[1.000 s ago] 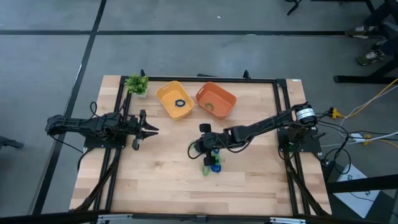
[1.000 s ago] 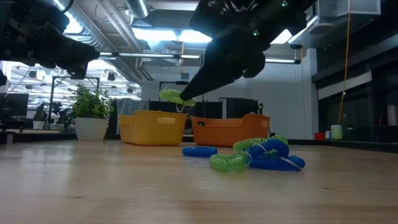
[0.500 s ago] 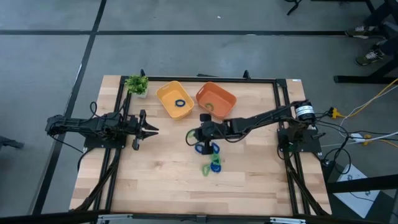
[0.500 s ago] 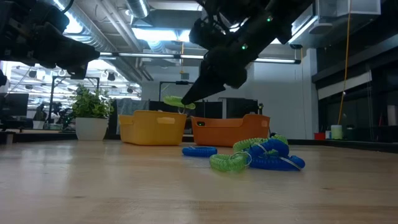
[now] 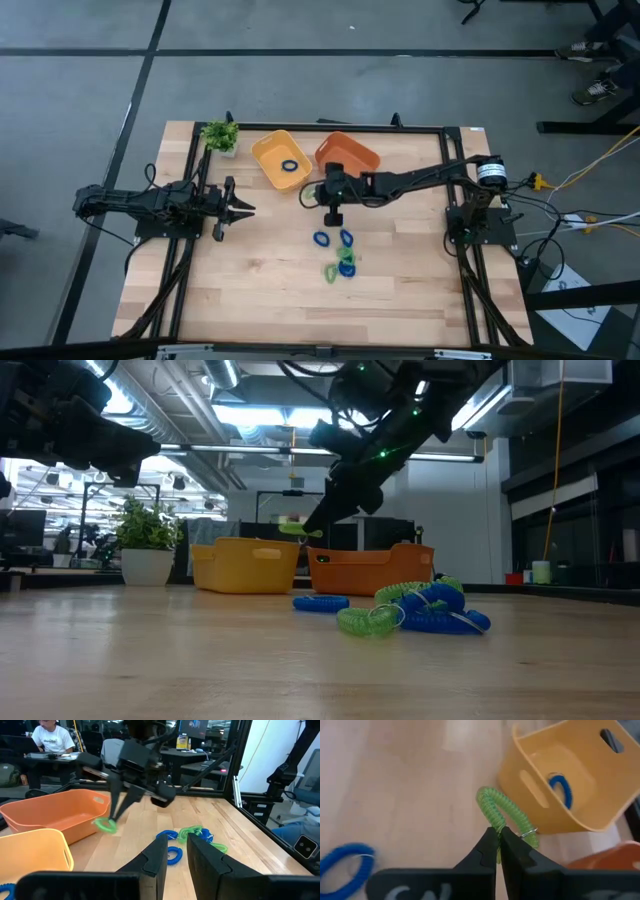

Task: Sort spring keychains
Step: Put the green spring keychain into the orange bin

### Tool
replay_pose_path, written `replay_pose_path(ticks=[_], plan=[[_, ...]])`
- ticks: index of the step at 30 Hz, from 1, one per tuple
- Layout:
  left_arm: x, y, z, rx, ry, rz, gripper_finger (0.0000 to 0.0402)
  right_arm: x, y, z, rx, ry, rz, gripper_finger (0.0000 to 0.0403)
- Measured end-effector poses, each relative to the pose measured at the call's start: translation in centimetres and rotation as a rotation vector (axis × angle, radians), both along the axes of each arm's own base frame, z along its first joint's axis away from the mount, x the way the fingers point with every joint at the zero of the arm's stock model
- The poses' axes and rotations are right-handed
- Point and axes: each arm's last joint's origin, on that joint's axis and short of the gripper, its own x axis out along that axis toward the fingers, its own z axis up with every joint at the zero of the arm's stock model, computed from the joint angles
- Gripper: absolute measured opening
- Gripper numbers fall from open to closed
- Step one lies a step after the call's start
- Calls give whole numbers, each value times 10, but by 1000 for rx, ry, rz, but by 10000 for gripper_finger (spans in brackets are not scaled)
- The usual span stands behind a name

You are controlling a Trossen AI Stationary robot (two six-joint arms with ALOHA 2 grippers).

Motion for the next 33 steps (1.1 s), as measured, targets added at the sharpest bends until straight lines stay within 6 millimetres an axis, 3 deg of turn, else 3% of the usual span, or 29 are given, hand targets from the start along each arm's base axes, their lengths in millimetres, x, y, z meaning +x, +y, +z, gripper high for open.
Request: replay_pose_path(ticks=[6,11,23,33], plan=[[0,0,0,0,0,0,69,-3,-12,2,-179,24,-169,12],[0,0,0,0,0,0,68,-19,-18,5,-295,38,-312,12],[0,0,0,0,0,0,67,-74,-30,-14,-209,0,-446,12],[0,0,0,0,0,0,68,-83,-43,-14,-169,-48,-529,12]])
